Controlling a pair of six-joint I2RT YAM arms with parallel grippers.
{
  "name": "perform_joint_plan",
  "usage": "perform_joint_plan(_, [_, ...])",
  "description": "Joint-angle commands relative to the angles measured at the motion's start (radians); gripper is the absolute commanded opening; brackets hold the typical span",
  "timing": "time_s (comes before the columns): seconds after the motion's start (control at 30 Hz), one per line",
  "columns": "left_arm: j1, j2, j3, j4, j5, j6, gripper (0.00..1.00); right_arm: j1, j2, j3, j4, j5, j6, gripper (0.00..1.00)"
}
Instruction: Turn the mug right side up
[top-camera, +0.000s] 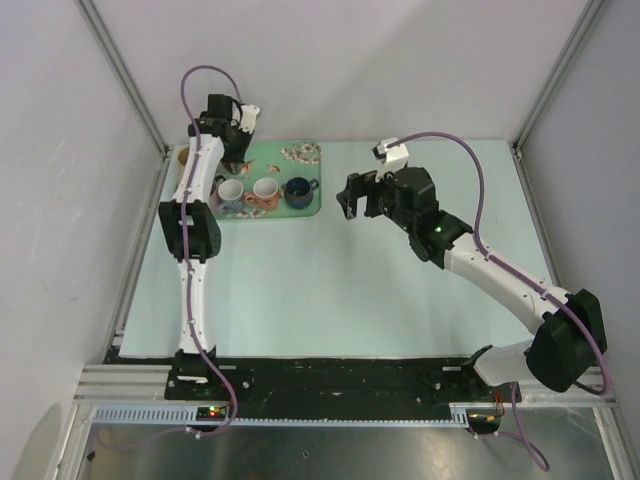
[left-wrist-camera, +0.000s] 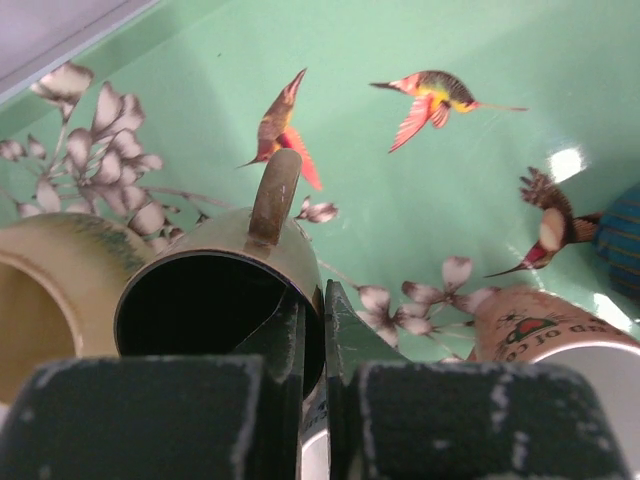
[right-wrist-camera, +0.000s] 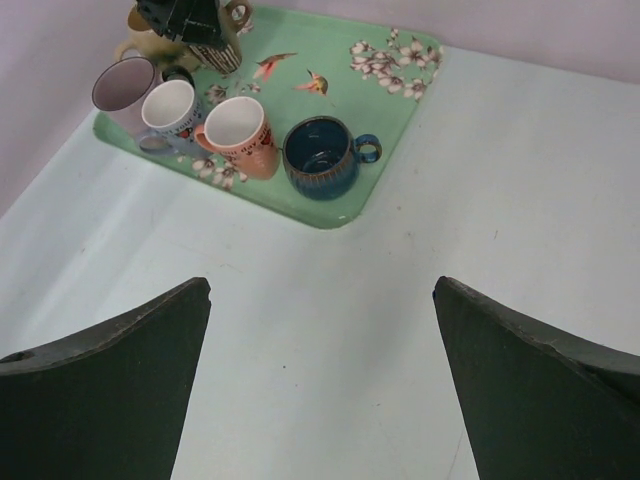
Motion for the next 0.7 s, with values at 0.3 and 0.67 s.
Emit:
perform_joint_plan(0.3, [-0.022,0.059,-0.028,0.098,0.064,-0.077,0.00,0.021,0.026,0.009,-0.043,0.064,-0.068,0.99])
perform_joint_plan(0.67, [-0.018,0.022,-0.021,0.099,0.065,-0.086,0.63,0.018,0.030,0.009,-0.016,0.046,-0.076,0.99])
